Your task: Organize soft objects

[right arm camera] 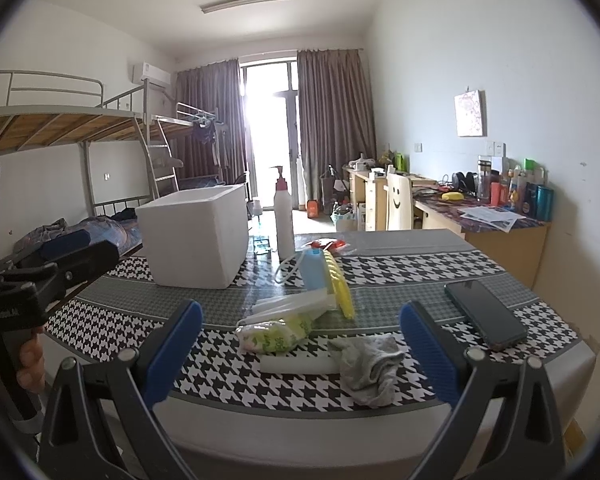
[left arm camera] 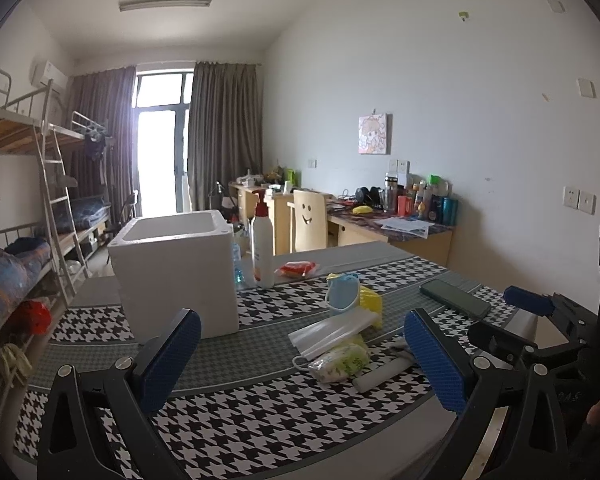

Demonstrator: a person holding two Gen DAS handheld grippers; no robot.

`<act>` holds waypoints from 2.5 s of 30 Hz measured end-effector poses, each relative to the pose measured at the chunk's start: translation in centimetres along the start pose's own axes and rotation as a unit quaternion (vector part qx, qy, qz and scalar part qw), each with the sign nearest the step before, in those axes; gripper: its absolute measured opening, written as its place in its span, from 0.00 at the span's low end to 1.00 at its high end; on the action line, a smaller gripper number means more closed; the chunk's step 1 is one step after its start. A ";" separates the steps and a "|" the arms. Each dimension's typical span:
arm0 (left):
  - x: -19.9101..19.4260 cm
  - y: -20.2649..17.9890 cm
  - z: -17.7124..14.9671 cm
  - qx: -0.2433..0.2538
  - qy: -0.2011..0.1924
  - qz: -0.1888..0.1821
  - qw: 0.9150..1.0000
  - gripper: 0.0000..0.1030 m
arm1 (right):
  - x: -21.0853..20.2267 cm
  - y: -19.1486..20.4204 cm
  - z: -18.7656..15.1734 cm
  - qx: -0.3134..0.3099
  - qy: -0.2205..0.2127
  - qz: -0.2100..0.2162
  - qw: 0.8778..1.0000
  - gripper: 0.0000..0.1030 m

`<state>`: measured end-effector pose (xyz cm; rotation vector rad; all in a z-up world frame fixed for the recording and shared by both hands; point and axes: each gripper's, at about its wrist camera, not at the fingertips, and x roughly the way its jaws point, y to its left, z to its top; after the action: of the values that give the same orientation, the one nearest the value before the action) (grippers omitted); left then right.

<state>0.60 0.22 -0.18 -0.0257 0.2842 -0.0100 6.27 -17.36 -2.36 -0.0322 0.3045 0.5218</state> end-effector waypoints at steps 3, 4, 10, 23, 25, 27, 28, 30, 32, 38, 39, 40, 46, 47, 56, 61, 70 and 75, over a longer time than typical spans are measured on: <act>0.1 0.0 -0.1 -0.001 0.003 -0.002 1.000 0.99 | -0.1 0.0 0.0 0.000 -0.001 0.000 1.000 0.98; 0.1 0.0 -0.1 -0.002 0.003 -0.002 1.000 0.99 | -0.1 0.0 0.1 0.000 -0.001 -0.001 1.000 0.98; -0.1 0.0 -0.1 -0.004 0.000 0.002 1.000 0.99 | -0.1 -0.1 0.1 -0.001 -0.001 -0.001 1.000 0.98; 0.3 0.0 -0.3 -0.005 0.009 -0.003 1.000 0.99 | 0.2 -0.3 0.1 0.002 0.002 -0.003 1.000 0.98; 0.3 0.0 -0.3 -0.005 0.008 -0.004 1.000 0.99 | 0.3 -0.2 0.1 0.001 0.004 -0.004 1.000 0.98; 0.5 -0.1 -0.3 -0.005 0.010 -0.004 1.000 0.99 | 0.3 -0.2 0.1 0.000 0.004 -0.004 1.000 0.98; 0.5 -0.1 -0.3 -0.005 0.011 -0.005 1.000 0.99 | 0.4 -0.2 0.2 0.001 0.004 -0.004 1.000 0.98; 0.7 -0.1 -0.3 -0.004 0.013 -0.006 1.000 0.99 | 0.5 -0.3 0.1 0.003 0.005 -0.005 1.000 0.98; 1.0 -0.1 -0.4 -0.004 0.017 -0.008 1.000 0.99 | 0.7 -0.4 0.1 0.003 0.007 -0.005 1.000 0.98; 2.3 -0.1 -0.5 -0.005 0.034 -0.014 0.999 0.99 | 1.4 -0.5 0.0 0.004 0.013 -0.006 1.000 0.98; 2.4 0.0 -0.5 -0.005 0.036 -0.013 0.999 0.99 | 1.5 -0.6 0.0 0.005 0.015 -0.006 1.000 0.98; 2.7 0.0 -0.5 -0.006 0.038 -0.013 0.999 0.99 | 1.7 -0.8 0.0 0.006 0.017 -0.007 1.000 0.98; 4.2 0.0 -0.8 -0.008 0.058 -0.024 0.998 0.99 | 2.6 -1.7 -0.2 0.014 0.033 -0.015 0.999 0.98; 4.5 -0.1 -0.9 -0.006 0.063 -0.025 0.998 0.99 | 2.8 -1.8 -0.3 0.017 0.038 -0.016 0.999 0.98; 6.5 -0.7 -1.7 0.001 0.089 -0.034 0.995 0.99 | 4.0 -2.9 -1.0 0.023 0.064 -0.026 0.997 0.98; 7.5 -1.0 -2.0 0.005 0.103 -0.040 0.994 0.99 | 4.8 -3.5 -1.3 0.026 0.078 -0.030 0.996 0.98; 10.3 -1.6 -2.9 0.017 0.140 -0.047 0.989 0.99 | 5.9 -4.3 -2.3 0.033 0.104 -0.035 0.993 0.98; 12.2 -2.1 -3.6 0.024 0.164 -0.050 0.985 0.99 | 6.4 -4.8 -2.6 0.040 0.113 -0.037 0.992 0.98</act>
<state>11.24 -2.11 -6.99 0.0102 0.6120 -0.1209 13.19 -18.74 -6.91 -0.0246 0.5437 0.4320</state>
